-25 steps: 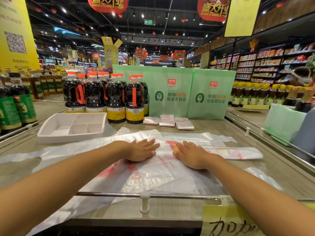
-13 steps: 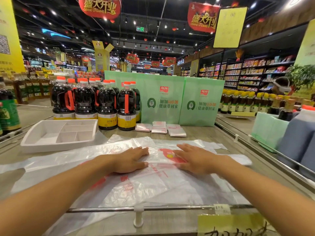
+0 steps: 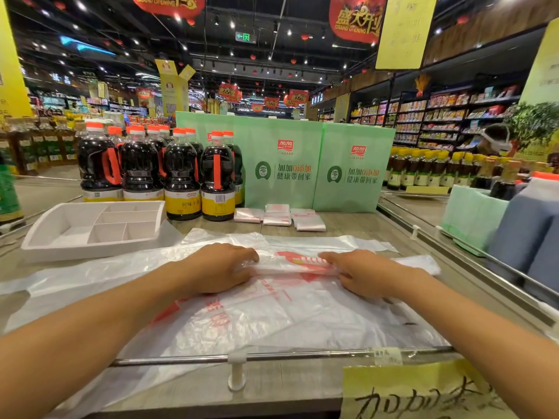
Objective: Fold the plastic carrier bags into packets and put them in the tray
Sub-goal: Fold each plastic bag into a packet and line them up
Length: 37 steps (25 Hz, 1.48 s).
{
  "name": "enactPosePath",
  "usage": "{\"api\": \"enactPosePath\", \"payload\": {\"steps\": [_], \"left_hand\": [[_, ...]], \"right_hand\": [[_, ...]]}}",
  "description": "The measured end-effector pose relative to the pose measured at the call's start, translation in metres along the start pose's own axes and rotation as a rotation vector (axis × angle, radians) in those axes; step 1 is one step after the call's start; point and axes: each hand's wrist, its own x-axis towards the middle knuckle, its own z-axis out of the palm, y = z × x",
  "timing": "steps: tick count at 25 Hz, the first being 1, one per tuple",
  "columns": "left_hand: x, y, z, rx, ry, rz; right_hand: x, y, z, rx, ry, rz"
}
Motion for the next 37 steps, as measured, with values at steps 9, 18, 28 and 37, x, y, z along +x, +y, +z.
{"api": "enactPosePath", "payload": {"steps": [9, 18, 28, 37], "left_hand": [[-0.001, -0.004, 0.002, -0.180, 0.107, -0.029], [0.003, 0.009, 0.001, -0.063, 0.449, 0.218], [-0.009, 0.052, -0.042, 0.050, 0.898, 0.694], [-0.014, 0.066, -0.013, -0.070, 0.560, 0.787]], "right_hand": [[0.007, 0.006, 0.010, -0.149, 0.209, 0.064], [0.002, 0.026, 0.006, -0.019, 0.659, -0.009], [0.024, 0.042, -0.054, -0.197, 1.044, -0.078], [0.089, 0.019, -0.031, -0.247, 0.791, -0.311]]}}
